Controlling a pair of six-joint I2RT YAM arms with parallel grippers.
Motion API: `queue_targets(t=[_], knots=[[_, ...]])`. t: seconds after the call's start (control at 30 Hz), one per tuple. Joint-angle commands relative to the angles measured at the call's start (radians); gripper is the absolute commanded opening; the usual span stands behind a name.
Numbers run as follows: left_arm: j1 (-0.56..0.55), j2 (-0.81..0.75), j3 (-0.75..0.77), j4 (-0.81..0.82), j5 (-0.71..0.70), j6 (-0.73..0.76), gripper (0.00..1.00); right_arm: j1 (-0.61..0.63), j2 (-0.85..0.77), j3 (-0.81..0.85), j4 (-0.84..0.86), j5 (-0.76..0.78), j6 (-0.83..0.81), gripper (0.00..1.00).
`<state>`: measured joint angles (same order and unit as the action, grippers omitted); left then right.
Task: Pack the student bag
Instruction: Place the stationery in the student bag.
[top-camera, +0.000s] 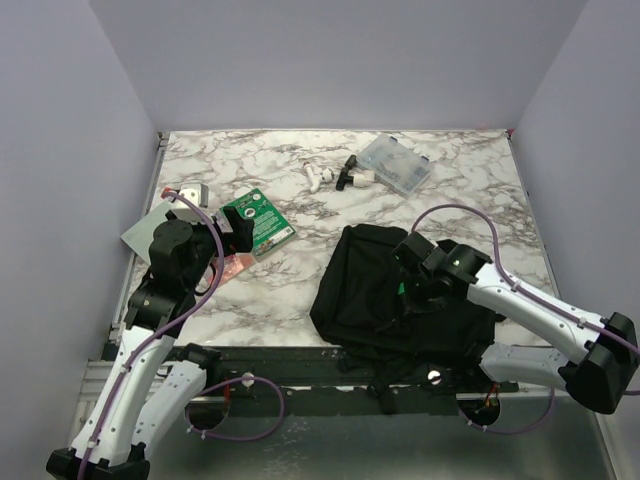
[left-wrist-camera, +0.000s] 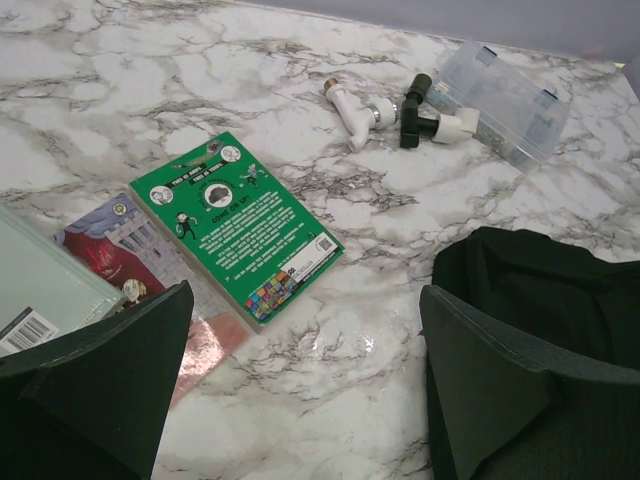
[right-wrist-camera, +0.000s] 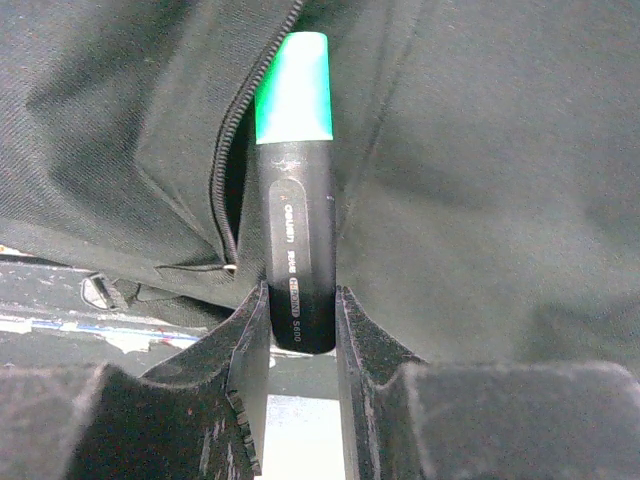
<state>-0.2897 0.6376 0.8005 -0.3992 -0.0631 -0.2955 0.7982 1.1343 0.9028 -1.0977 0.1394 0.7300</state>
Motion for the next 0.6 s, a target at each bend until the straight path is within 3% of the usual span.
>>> queue_targets(t=[0.0,0.3,0.43,0.53,0.57], knots=[[0.004,0.009,0.028,-0.009,0.031,-0.007,0.98,-0.002,0.028,-0.036,0.172,-0.079,-0.058,0.01],[0.004,0.023,0.028,-0.01,0.044,-0.011,0.98,-0.004,-0.065,-0.183,0.625,0.073,0.049,0.01],[0.004,0.02,0.026,-0.008,0.048,-0.012,0.98,-0.004,-0.045,-0.201,0.646,0.232,0.073,0.01],[0.003,0.027,0.025,-0.009,0.043,-0.011,0.98,-0.003,-0.04,-0.229,0.717,0.233,0.045,0.01],[0.003,0.03,0.026,-0.008,0.049,-0.013,0.98,-0.004,-0.038,-0.239,0.735,0.237,0.044,0.06]])
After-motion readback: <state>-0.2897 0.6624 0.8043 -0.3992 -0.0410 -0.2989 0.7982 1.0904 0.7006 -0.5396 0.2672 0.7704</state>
